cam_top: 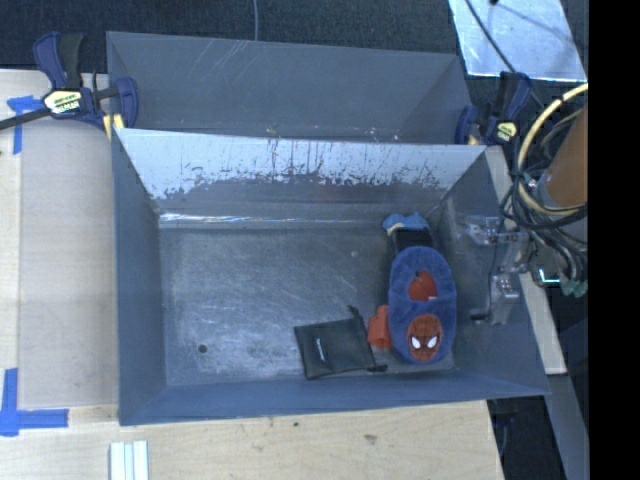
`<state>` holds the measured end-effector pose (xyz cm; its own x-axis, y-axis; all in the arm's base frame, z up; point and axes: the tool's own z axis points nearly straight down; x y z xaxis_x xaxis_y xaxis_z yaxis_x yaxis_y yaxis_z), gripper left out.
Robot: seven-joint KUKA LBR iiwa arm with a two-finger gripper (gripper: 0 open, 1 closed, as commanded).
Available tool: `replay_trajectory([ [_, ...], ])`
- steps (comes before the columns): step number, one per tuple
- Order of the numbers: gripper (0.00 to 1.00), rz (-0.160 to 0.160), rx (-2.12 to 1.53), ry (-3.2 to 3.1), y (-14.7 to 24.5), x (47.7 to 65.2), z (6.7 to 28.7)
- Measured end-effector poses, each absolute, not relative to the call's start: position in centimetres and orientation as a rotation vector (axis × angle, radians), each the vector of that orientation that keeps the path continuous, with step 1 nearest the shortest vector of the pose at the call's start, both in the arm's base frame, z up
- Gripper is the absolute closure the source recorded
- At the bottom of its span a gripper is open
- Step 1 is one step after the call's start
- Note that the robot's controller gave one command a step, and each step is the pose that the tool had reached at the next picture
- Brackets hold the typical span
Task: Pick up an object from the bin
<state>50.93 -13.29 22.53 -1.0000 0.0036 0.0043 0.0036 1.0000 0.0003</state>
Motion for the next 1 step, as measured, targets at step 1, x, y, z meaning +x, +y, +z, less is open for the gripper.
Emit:
replay_trajectory([
  [1, 0.00, 0.005, 0.679, -3.091, -12.39, 58.87, 10.25],
])
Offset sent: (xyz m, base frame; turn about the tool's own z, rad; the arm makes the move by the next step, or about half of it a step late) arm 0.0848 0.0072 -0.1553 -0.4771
